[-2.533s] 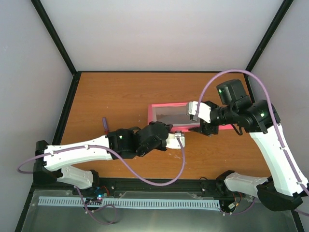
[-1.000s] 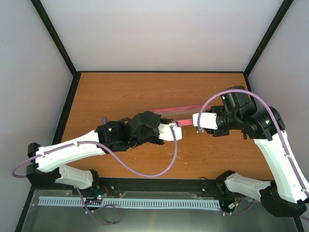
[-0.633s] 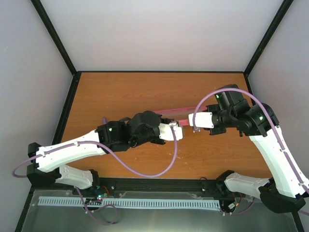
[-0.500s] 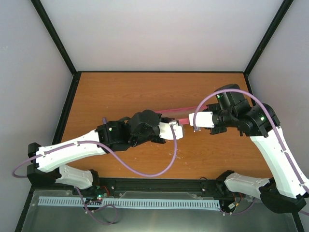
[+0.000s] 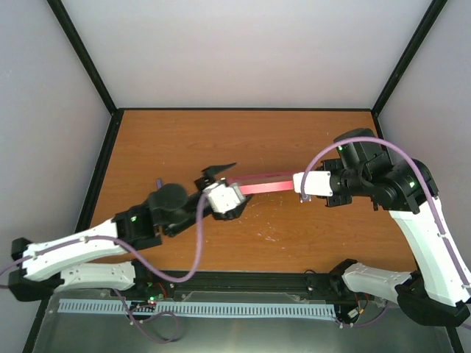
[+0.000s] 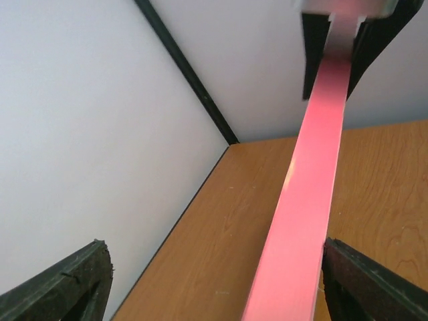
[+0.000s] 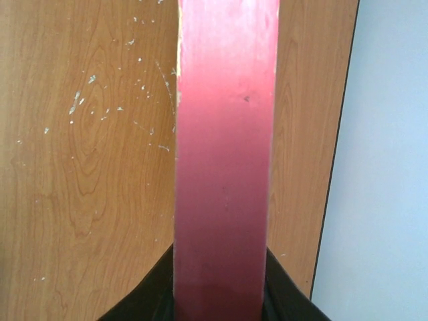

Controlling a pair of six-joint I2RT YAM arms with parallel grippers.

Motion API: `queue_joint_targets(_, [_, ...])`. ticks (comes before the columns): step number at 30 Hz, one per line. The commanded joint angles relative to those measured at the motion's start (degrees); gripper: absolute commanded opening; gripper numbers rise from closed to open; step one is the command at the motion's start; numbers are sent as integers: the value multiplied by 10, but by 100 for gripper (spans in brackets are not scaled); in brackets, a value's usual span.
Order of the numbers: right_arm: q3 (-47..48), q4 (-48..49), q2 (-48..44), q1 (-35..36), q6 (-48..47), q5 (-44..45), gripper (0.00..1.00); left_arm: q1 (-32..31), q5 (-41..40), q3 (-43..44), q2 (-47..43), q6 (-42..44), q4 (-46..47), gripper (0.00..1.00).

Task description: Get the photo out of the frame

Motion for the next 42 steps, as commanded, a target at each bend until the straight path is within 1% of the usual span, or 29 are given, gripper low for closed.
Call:
queue_joint_targets(1, [18,-10,-27,7,-27,-9,3,7,0,-106,-130,-59,99,85])
queue_joint_targets(5, [19,-10,-38,7,-41,-32,3,7,17,-211,-208,-61,131,85])
queue_joint_targets(8, [20,-11,-44,7,-53,-53,3,8,36,-262,-234,-51,143,85])
queue_joint_targets(11, [18,-11,-51,7,-69,-73,3,11,44,-292,-239,-41,150,83])
queue_joint_targets(15, [6,-10,-70,7,-110,-101,3,45,101,-300,-227,-53,138,78])
queue_joint_targets(20, [14,-9,-65,7,-109,-108,3,82,168,-310,-209,-38,139,70])
queue_joint_targets(25, [31,-8,-58,7,-99,-123,3,86,184,-311,-174,-19,135,65])
queue_joint_targets(29, [52,-3,-54,7,-81,-141,3,88,201,-319,-162,-15,154,61])
queue_joint_targets(34, [55,4,-53,7,-68,-151,3,91,214,-326,-156,-18,169,51])
queue_joint_targets(37, [50,9,-57,7,-63,-152,3,107,240,-332,-170,-29,178,46])
queue_joint_targets(42, [46,25,-59,7,-46,-160,3,138,269,-335,-191,-41,185,31])
